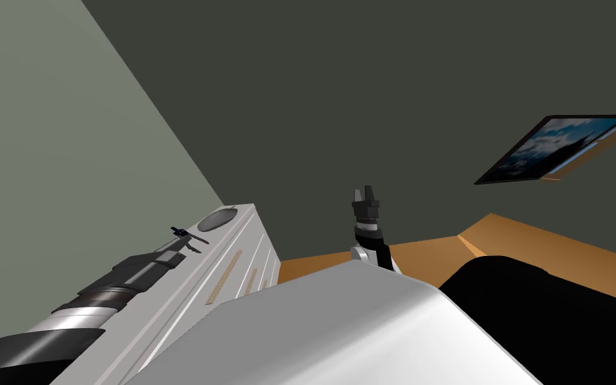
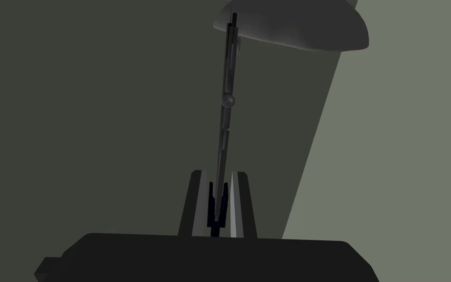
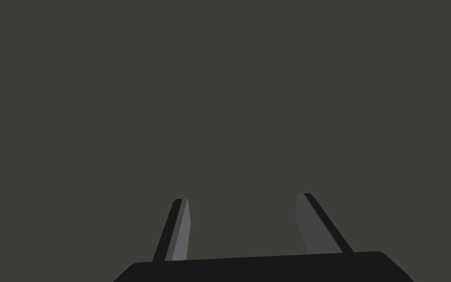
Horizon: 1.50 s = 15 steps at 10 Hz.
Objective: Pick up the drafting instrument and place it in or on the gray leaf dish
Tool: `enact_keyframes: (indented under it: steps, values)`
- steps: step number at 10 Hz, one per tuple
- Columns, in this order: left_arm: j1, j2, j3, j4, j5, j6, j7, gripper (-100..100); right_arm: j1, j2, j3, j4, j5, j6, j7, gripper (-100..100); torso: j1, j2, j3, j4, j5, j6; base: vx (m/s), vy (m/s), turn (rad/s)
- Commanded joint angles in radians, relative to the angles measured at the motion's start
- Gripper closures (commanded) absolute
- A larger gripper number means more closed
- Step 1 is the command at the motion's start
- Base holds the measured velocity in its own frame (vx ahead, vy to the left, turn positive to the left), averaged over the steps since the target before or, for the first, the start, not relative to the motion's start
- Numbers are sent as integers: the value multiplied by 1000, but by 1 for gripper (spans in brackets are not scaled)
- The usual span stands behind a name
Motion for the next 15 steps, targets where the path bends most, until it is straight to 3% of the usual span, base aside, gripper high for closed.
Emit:
enact_keyframes:
  steps: [1, 7, 13, 14, 15]
  values:
    - [9, 29, 36, 0, 21, 11, 20, 100, 0, 0, 0, 0, 0, 0, 0, 0, 0, 0, 0, 0, 0, 0, 129, -31, -38]
    - [48, 93, 143, 8, 80, 43, 73, 100, 0, 0, 0, 0, 0, 0, 0, 0, 9, 4, 2, 1, 2, -2, 81, 40, -11]
    - [86, 171, 261, 11, 147, 74, 135, 100, 0, 0, 0, 0, 0, 0, 0, 0, 2, 1, 0, 0, 1, -1, 92, 15, -24]
    - [83, 160, 248, 10, 139, 70, 126, 100, 0, 0, 0, 0, 0, 0, 0, 0, 2, 1, 0, 0, 0, -1, 47, -1, -9]
    - [84, 162, 251, 10, 140, 71, 129, -100, 0, 0, 0, 0, 0, 0, 0, 0, 2, 4, 2, 0, 1, -1, 9, 0, 0]
